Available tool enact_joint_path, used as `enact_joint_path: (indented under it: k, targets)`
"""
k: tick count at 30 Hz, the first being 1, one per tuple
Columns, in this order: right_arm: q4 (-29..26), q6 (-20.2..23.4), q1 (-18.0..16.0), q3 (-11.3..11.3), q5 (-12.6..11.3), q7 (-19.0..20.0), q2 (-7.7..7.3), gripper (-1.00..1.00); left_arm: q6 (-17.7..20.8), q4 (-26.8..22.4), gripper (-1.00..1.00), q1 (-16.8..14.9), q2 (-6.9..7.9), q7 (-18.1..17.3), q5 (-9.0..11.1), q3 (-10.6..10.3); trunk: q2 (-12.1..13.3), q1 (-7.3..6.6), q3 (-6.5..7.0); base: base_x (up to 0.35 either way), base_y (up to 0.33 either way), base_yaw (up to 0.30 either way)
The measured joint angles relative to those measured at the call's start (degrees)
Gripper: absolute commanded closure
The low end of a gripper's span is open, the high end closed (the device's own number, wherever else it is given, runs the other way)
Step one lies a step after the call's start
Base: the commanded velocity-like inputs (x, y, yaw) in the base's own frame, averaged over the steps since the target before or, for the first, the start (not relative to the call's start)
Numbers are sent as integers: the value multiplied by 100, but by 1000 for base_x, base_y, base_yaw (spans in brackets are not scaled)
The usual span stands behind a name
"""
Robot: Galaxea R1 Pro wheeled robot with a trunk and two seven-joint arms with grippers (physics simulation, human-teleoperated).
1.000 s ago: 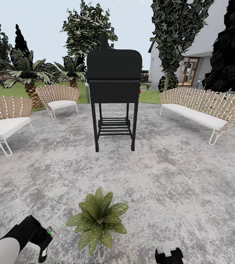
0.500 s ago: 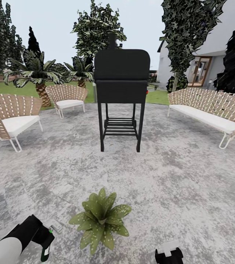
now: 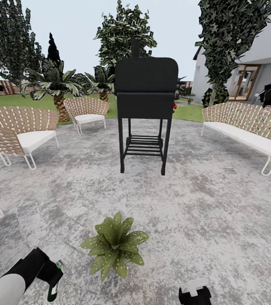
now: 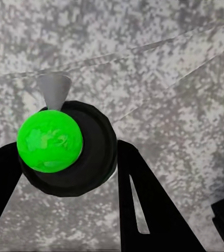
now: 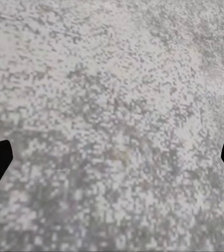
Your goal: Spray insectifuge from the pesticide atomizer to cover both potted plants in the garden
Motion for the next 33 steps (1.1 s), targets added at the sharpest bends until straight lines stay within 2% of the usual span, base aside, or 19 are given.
enact_joint_path:
  k: [3,6,7,9,11,14,15,16,18,22,25,26,31,33]
  targets:
    - [0,0,0,0,0,0,-8,-100,24,-7,100,-55,-11,-56,3,-6,0,0,0,-2,-1,32]
    - [0,0,0,0,0,0,-16,-100,270,-11,100,-92,-152,-255,-45,-66,0,0,0,0,0,4]
    - [0,0,0,0,0,0,-17,-100,423,-35,100,-94,-238,-325,-57,-128,0,0,0,0,0,0]
    - [-3,0,0,0,0,0,-18,-100,571,-152,100,-98,-367,-416,-143,-449,0,0,0,3,-9,0]
    - [-1,0,0,0,0,-1,-18,-100,620,-334,100,-99,-386,-700,-171,-669,0,-1,0,81,-138,8]
    - [0,0,-1,1,1,-2,-18,-100,735,-926,100,-100,-339,-1395,-211,-740,0,-2,1,129,-218,132]
    - [0,0,-1,1,1,-2,-18,-100,791,-1069,100,-98,-331,-1499,-235,-744,0,-2,1,82,-249,228]
    - [1,0,-1,1,1,-3,-18,-100,919,-1272,100,-99,-330,-1598,-320,-746,0,-1,1,10,-266,261]
    - [1,0,-1,1,1,-3,-18,-100,1245,-1697,100,-98,-374,-1713,-675,-743,0,0,0,-87,-270,269]
    - [0,0,0,1,3,-3,-20,-100,1321,-2061,100,-100,-390,-2140,-979,-741,0,2,0,-159,-253,90]
    - [5,-6,0,1,13,-3,-26,-100,1328,-2271,100,-171,-408,-2484,-1351,-736,0,1,0,-91,-254,8]
    - [7,-8,0,1,16,-3,-26,-100,1328,-2305,100,-239,-412,-2705,-1505,-736,0,0,1,0,0,0]
    - [7,0,14,1,15,1,19,-100,1465,-2468,100,-404,-250,-2758,-1616,-727,0,0,1,0,0,0]
    - [1,0,10,-1,4,1,-9,-100,1476,-2532,100,-467,-238,-2758,-1682,-790,0,0,1,0,0,0]
